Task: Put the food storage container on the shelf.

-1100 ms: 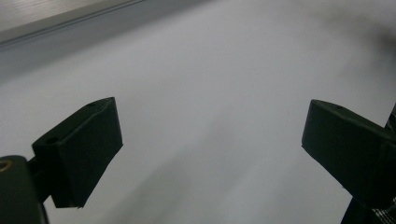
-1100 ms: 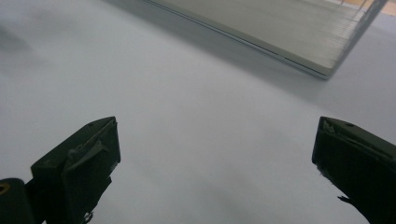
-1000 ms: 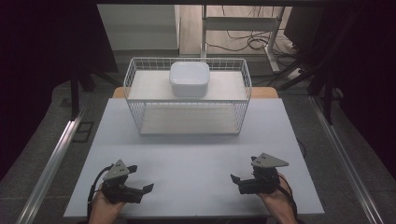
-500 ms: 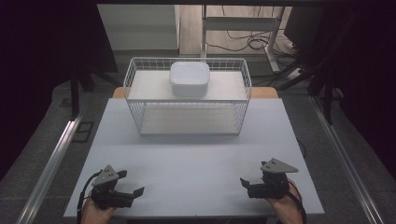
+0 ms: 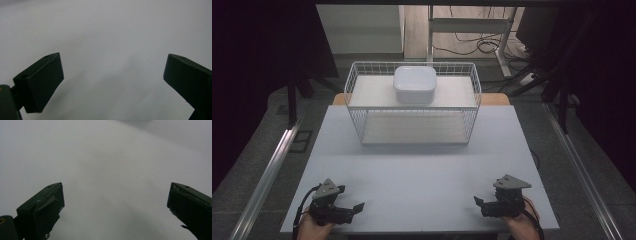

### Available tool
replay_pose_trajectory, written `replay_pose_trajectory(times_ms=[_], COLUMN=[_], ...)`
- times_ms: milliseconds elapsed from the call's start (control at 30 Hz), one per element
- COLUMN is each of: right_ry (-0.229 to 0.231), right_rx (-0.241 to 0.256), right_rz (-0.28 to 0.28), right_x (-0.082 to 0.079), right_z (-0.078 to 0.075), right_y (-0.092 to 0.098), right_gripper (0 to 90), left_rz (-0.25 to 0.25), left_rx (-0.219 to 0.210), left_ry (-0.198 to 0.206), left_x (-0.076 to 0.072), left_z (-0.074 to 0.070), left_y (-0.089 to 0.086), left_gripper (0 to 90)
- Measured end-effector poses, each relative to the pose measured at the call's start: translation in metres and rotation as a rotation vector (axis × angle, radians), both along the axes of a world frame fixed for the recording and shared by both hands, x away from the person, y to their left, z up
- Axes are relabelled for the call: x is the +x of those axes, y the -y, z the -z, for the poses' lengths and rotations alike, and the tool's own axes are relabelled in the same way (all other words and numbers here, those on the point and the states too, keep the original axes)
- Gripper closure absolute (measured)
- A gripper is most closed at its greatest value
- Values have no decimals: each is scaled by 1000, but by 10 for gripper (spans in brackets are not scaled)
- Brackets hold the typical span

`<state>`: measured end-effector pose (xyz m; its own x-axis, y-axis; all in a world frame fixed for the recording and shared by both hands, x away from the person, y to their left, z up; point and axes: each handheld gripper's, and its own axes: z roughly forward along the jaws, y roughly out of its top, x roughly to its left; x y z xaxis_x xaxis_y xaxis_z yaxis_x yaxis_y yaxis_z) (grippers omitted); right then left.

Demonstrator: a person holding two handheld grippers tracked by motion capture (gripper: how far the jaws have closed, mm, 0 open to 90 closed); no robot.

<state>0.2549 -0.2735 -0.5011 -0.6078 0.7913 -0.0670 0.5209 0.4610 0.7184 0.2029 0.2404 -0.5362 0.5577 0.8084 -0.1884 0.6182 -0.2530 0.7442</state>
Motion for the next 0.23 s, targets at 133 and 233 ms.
replay_pose_trajectory(times_ms=[133,233], right_ry=[-22,-22], right_rx=[-18,-24], right_rz=[0,-6], right_x=[1,1], right_z=[3,4], right_y=[-1,-2], right_gripper=[8,8], left_rz=[-6,-4], left_rx=[-1,2], left_ry=[-7,-13], left_x=[1,1], left_z=[0,1], left_y=[0,1], left_gripper=[25,25])
